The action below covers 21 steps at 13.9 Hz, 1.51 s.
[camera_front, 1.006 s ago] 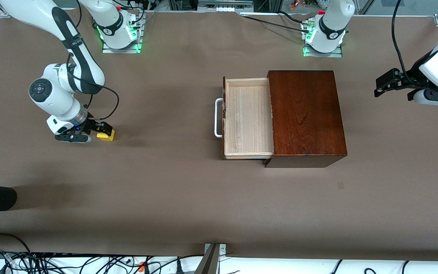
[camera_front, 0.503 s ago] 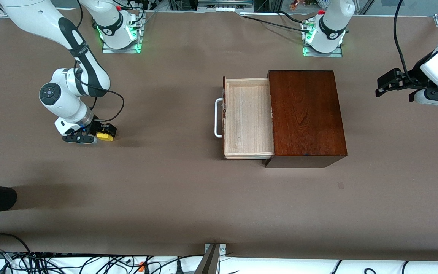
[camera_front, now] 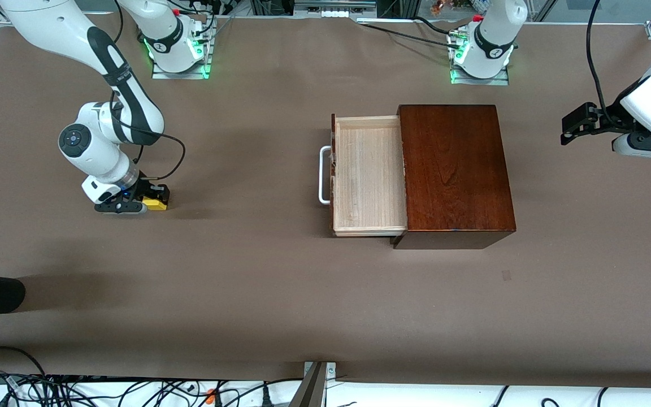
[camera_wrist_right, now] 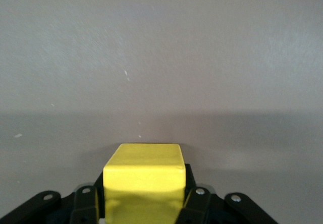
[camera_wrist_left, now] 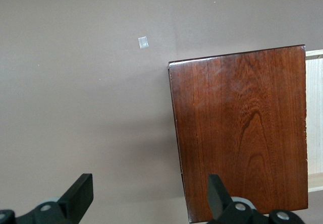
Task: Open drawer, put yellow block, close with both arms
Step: 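Lower the right gripper onto the yellow cube and close it, then lift the yellow cube with the right gripper and carry it over the drawer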
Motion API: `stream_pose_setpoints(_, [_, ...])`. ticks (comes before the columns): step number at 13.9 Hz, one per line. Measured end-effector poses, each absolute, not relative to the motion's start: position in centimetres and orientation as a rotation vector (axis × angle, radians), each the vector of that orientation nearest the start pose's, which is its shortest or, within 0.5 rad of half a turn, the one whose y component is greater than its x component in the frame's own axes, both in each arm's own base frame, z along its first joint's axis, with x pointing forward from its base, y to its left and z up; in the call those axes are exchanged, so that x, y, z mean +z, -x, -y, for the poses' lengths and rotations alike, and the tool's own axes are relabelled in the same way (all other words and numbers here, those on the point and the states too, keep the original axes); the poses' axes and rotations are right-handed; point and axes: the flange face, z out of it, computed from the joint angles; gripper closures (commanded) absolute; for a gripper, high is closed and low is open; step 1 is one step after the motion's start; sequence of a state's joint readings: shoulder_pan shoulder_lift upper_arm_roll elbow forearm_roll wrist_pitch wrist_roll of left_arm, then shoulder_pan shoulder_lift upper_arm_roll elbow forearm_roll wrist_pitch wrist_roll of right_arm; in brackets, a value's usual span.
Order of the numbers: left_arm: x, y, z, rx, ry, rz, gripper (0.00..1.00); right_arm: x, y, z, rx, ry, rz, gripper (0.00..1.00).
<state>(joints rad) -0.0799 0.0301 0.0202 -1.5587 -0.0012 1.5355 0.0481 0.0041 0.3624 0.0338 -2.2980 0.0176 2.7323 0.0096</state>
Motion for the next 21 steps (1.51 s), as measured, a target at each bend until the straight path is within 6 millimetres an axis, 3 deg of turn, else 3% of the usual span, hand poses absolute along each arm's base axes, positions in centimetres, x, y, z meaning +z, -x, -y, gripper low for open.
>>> stream_pose_setpoints(2, [61.0,-55.9,3.4,0.084,3.136,-0.169,0.0,21.8,-54.8,-3.7,-0.098,3.108,0.062,0.88])
stream_pose_setpoints(4, [61.0,-55.9,3.4,0.084,3.136,-0.17,0.0,25.6,-57.0,-6.7,-0.044,3.091,0.137,0.88])
stream_pose_setpoints(7, [61.0,-55.9,3.4,0.084,3.136,-0.17,0.0,33.3,-60.6,-12.5,0.017,3.075,0.106,0.88])
stream_pose_setpoints(9, [61.0,-55.9,3.4,0.083,3.136,-0.171,0.0,36.9,-61.4,-17.5,0.035,3.072,-0.025,0.88])
stream_pose_setpoints(11, [61.0,-55.9,3.4,0.083,3.136,-0.171,0.0,38.3,-61.1,-23.2,0.054,3.062,-0.176,0.88])
stream_pose_setpoints(13, [61.0,-55.9,3.4,0.083,3.136,-0.171,0.0,38.4,-60.3,-28.0,0.086,3.021,-0.331,0.88])
stream_pose_setpoints(16, [61.0,-55.9,3.4,0.083,3.136,-0.171,0.0,39.1,-58.6,-33.5,0.177,2.889,-0.618,0.89])
stream_pose_setpoints(21, [61.0,-55.9,3.4,0.083,3.136,-0.171,0.0,44.3,-55.6,-41.6,0.234,2.639,-1.149,0.89])
